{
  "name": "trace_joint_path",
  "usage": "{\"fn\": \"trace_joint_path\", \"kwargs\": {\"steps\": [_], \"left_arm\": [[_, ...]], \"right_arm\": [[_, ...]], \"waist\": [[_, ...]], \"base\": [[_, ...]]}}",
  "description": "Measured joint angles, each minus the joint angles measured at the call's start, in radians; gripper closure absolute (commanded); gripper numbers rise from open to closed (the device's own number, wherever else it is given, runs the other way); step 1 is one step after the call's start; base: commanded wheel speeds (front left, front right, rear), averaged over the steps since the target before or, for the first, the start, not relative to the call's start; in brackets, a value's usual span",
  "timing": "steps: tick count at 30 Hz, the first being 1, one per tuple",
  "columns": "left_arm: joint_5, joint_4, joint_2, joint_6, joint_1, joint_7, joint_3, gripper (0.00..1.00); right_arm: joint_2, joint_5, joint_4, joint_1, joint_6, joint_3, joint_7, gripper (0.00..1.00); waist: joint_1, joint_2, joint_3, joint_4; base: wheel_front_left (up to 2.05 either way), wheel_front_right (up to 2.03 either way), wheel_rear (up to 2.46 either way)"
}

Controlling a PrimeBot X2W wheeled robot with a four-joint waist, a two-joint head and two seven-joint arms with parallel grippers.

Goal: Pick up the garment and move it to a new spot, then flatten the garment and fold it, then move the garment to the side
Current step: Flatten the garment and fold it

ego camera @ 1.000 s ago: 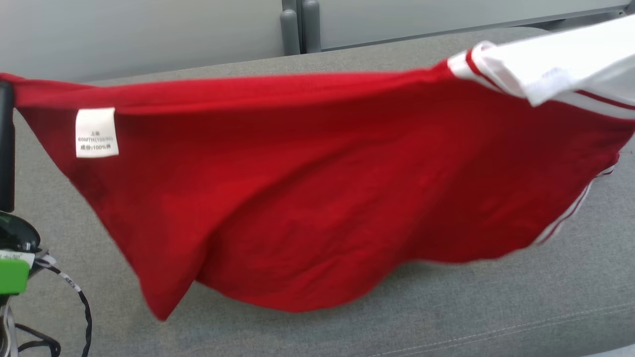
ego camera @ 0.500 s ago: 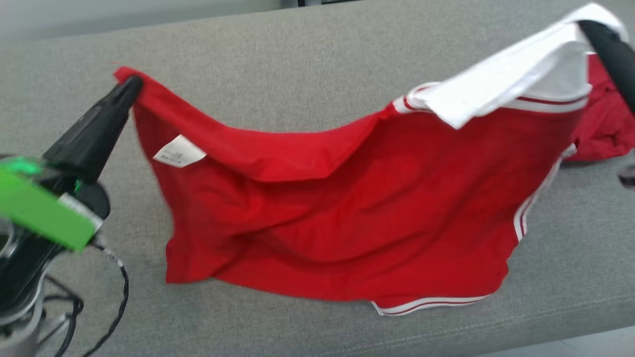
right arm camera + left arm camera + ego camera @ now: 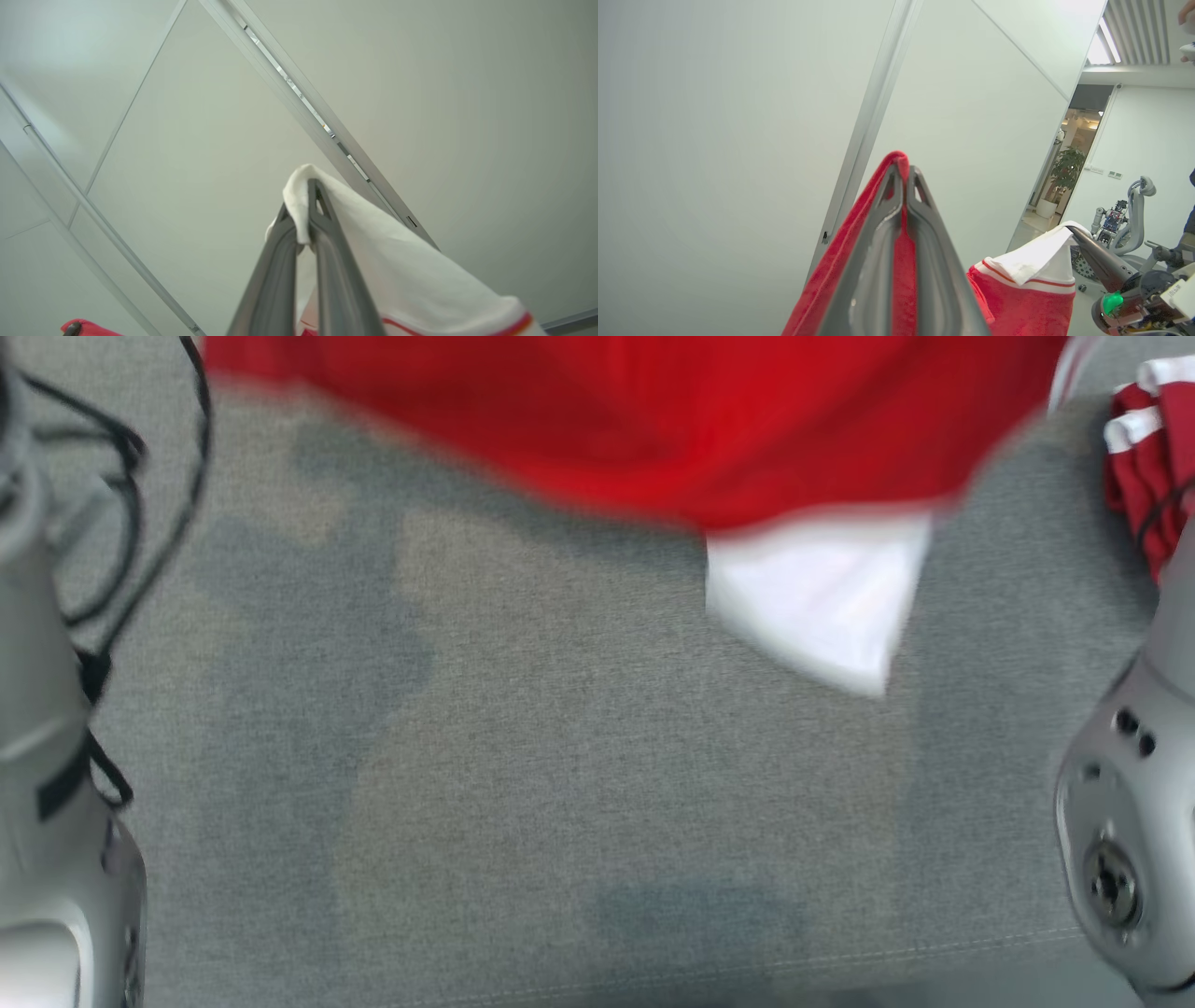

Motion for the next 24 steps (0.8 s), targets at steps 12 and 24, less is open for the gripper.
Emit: {"fn": "trace_joint_path", "kwargs": {"steps": [12, 24], "left_arm": [[0.146, 0.168, 0.032, -0.219, 0.172, -0.328, -0.048, 1.00], [0.158, 0.512, 0.016, -0.227, 0.526, -0.560, -0.029, 1.00]], "right_arm": [[-0.040, 0.097, 0.081, 0.048, 0.000, 0.082, -0.128, 1.00], [-0.048, 0.289, 0.271, 0.504, 0.099, 0.090, -0.263, 1.00]], "waist": [[0.0001, -0.0001, 0.160, 0.003], [-0.0003, 0.0000, 0.142, -0.034]], "base": [[0.00, 0.00, 0.00], [0.00, 0.00, 0.00]]}}
